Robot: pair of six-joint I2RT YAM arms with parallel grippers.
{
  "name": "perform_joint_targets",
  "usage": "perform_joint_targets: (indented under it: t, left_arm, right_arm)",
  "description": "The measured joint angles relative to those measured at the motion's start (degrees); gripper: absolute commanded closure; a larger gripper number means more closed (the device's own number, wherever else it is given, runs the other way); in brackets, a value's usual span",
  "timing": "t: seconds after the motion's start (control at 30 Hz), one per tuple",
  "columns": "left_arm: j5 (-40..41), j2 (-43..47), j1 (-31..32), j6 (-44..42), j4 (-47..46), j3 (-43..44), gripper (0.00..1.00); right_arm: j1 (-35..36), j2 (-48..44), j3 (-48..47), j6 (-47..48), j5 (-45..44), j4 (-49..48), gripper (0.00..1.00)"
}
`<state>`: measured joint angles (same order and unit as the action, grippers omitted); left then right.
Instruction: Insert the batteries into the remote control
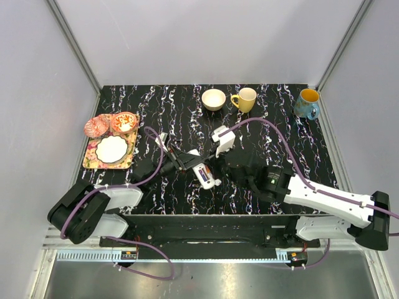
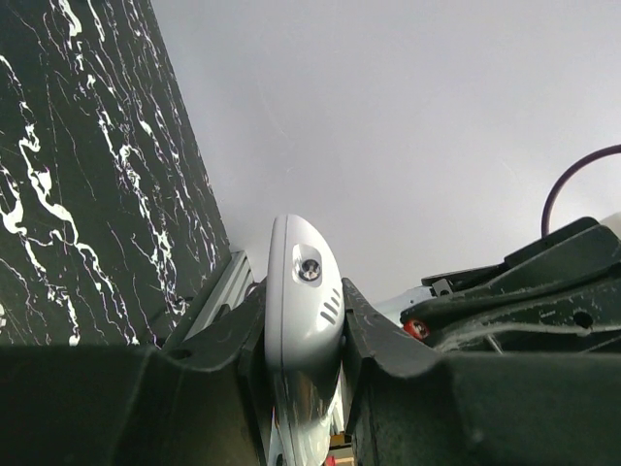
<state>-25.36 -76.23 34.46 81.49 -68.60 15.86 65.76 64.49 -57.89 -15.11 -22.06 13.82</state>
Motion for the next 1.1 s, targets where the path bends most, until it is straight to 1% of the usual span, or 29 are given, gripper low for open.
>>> perform_joint_targets:
  t: [0.43, 1.1]
  left_arm:
    - [0.2, 0.0, 0.0, 0.5, 2.1, 1.0, 1.0]
    - [0.7, 0.0, 0.1, 0.7, 2.5, 1.0, 1.0]
  right_arm:
    - [1.0, 1.7, 0.7, 2.4, -1.1, -2.0, 1.0]
    - [1.3, 1.7, 3.6, 2.0, -1.1, -4.1, 1.0]
